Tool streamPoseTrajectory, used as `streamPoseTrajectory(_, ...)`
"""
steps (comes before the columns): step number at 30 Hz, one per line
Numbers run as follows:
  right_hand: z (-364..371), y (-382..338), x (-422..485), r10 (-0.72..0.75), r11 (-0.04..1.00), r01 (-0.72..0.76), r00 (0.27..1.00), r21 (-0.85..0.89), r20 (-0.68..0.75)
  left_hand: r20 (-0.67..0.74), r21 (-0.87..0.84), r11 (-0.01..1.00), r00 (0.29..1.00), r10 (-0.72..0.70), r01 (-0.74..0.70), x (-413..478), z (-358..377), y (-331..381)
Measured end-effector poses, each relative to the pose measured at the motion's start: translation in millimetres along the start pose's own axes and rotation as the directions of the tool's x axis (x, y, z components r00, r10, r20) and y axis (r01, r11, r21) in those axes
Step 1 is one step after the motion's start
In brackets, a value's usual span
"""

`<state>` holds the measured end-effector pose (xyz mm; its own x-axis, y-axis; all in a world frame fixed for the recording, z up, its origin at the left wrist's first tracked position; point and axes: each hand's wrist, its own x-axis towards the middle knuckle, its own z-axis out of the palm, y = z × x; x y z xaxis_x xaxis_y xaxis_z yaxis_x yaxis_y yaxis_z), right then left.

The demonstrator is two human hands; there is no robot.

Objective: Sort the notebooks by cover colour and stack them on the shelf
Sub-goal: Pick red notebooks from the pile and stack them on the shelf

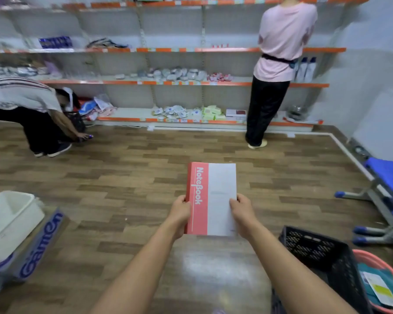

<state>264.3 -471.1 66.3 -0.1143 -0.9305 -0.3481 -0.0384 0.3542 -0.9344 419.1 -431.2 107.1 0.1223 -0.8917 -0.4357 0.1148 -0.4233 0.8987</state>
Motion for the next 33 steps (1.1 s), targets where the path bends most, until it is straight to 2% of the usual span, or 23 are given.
streamPoseTrajectory(9, 88, -68, 204, -0.004, 1.000, 0.006, 0.997, -0.026, 0.080, -0.098, 0.088, 0.996, 0.995, -0.002, 0.011, 192, -39, 94)
streamPoseTrajectory(17, 167, -146, 346, -0.033, 0.998, 0.040, 0.994, -0.057, 0.107, -0.133, 0.020, 0.999, 0.990, -0.043, 0.046, 346, -73, 175)
streamPoseTrajectory(27, 303, -247, 536, -0.023, 1.000, 0.023, 0.996, 0.006, 0.085, -0.074, -0.005, 1.000, 0.997, -0.023, 0.023, 562, -152, 299)
streamPoseTrajectory(33, 368, -314, 638, -0.043, 0.997, 0.040, 0.998, 0.072, 0.041, -0.010, 0.074, 0.997, 1.000, 0.006, -0.005, 675, -188, 376)
